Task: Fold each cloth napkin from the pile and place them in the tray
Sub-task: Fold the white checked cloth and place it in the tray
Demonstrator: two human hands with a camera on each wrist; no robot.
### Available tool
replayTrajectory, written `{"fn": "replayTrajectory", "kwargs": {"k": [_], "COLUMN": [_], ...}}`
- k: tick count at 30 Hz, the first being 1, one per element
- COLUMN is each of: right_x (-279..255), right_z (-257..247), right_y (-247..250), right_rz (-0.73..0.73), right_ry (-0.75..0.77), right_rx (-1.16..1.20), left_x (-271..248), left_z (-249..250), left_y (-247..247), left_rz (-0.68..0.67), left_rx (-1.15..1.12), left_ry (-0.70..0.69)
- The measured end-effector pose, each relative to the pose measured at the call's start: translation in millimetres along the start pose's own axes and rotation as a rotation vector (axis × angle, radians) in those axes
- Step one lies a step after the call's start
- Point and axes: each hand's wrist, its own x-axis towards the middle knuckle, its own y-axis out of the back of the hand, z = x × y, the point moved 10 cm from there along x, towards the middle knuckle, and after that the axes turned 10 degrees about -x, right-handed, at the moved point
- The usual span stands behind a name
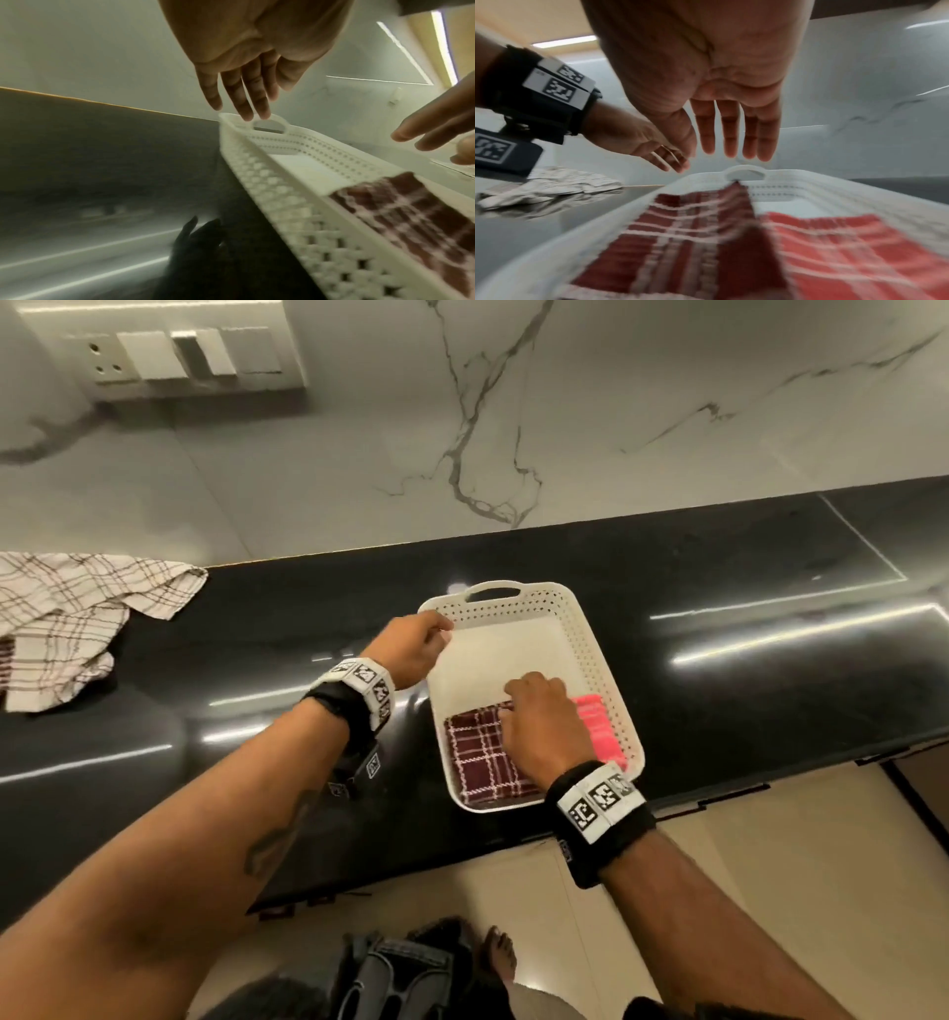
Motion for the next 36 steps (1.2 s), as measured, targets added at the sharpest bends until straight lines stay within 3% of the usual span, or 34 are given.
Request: {"fn": "replayTrajectory", "kwargs": {"k": [5, 11, 14, 17, 21, 27, 29, 31, 36], "right_x": [23.0, 48.5, 57.4, 63.0, 64.8, 66.7, 66.0, 65.5, 65.1], "right_z": [-164.8, -325.1, -378.6, -408.4, -410.9, -409.8, -409.0, -406.8, -408.5], "right_y": [-51.2, -143.9, -176.6, -197.1, -199.1, -194.8, -194.3, -193.9, -191.9], "right_rz": [-0.097, -0.342, -0.413, -0.445, -0.442, -0.466, -0.466, -0.467, -0.477], "right_ry": [0.283, 0.377, 0.411, 0.377, 0.298, 0.257, 0.244, 0.235, 0.235], "right_rx": [-0.018, -0.014, -0.065, -0.110, -0.085, -0.048, -0.034, -0.022, -0.001], "left_x": [-49.4, -125.2, -154.7, -174.6, -168.3, -132.1, -126.6, -126.3, -152.3], "left_z": [-116.6, -276.1, -331.8, -368.8, -383.4, -395.9, -399.3, -386.8, -292.4], "left_y": [108.0, 244.2, 307.2, 346.0, 375.1, 389.8, 393.0, 399.4, 411.2], "left_rz": [0.147, 0.315, 0.448, 0.483, 0.474, 0.222, 0.192, 0.257, 0.586], "left_rx": [0.020, 0.097, 0.212, 0.340, 0.423, 0.574, 0.591, 0.559, 0.499], "left_ry": [0.078, 0.292, 0.340, 0.369, 0.325, 0.321, 0.329, 0.261, -0.169]}}
